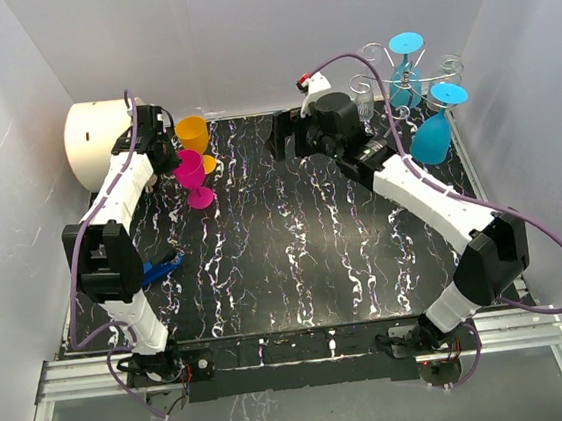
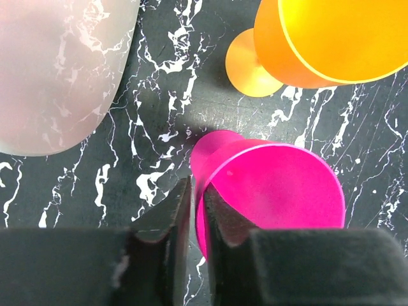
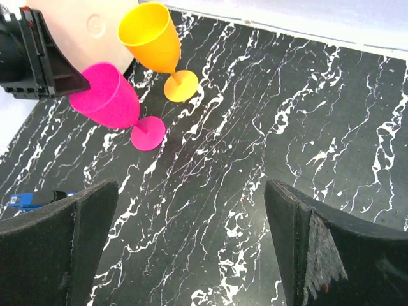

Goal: Take the wine glass off the wine glass rack

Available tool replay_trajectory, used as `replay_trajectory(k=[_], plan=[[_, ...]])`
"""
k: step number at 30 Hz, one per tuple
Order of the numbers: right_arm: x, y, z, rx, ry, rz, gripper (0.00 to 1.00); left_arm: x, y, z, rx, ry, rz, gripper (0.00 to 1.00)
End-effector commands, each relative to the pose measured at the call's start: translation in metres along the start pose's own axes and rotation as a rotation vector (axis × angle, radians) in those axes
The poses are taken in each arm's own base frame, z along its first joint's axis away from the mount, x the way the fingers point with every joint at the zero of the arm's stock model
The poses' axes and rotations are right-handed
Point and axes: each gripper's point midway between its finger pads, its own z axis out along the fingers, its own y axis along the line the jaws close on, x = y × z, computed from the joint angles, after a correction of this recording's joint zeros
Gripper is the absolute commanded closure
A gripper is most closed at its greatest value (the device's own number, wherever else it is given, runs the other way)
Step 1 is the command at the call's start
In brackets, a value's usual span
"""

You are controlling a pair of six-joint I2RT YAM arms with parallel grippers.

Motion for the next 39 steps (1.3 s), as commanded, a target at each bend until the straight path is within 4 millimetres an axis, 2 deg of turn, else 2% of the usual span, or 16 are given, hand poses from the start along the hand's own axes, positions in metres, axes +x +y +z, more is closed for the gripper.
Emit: replay_trajectory(k=[1, 4, 7, 9, 12, 17, 22, 28, 33, 39], plan=[[-0.072, 0.011, -0.04, -0.037, -0.168, 0.021, 0.01, -0.017, 0.0, -0.009, 0.007, -0.039, 0.01, 0.83], [-0.082, 0.003, -0.049, -0.021, -0.185, 0.025, 0.02, -0.022, -0.001, -0.016, 0.017, -0.053, 0.007, 0.7], [-0.092, -0.007, -0.06, 0.005, -0.202, 0.028, 0.02, -0.025, -0.004, -0.026, 0.043, -0.064, 0.005, 0.61], [-0.101, -0.014, -0.07, 0.024, -0.216, 0.023, 0.02, -0.027, -0.004, -0.036, 0.05, -0.072, 0.004, 0.49], [-0.113, -0.026, -0.089, 0.076, -0.241, 0.004, 0.01, -0.03, -0.001, -0.057, 0.055, -0.083, -0.002, 0.34], [-0.132, -0.052, -0.129, 0.225, -0.308, -0.036, 0.02, -0.024, -0.008, -0.108, 0.166, -0.1, -0.019, 0.22], [-0.146, -0.079, -0.158, 0.358, -0.35, -0.017, 0.02, -0.007, -0.025, -0.158, 0.349, -0.115, -0.051, 0.16], [-0.165, -0.108, -0.17, 0.469, -0.354, 0.06, 0.02, 0.025, -0.061, -0.208, 0.665, -0.082, -0.119, 0.13], [-0.174, -0.147, -0.18, 0.503, -0.35, 0.147, 0.02, 0.038, -0.079, -0.232, 0.826, -0.056, -0.158, 0.12], [-0.184, -0.195, -0.222, 0.609, -0.415, 0.222, 0.02, 0.055, -0.098, -0.244, 0.92, -0.028, -0.148, 0.11]])
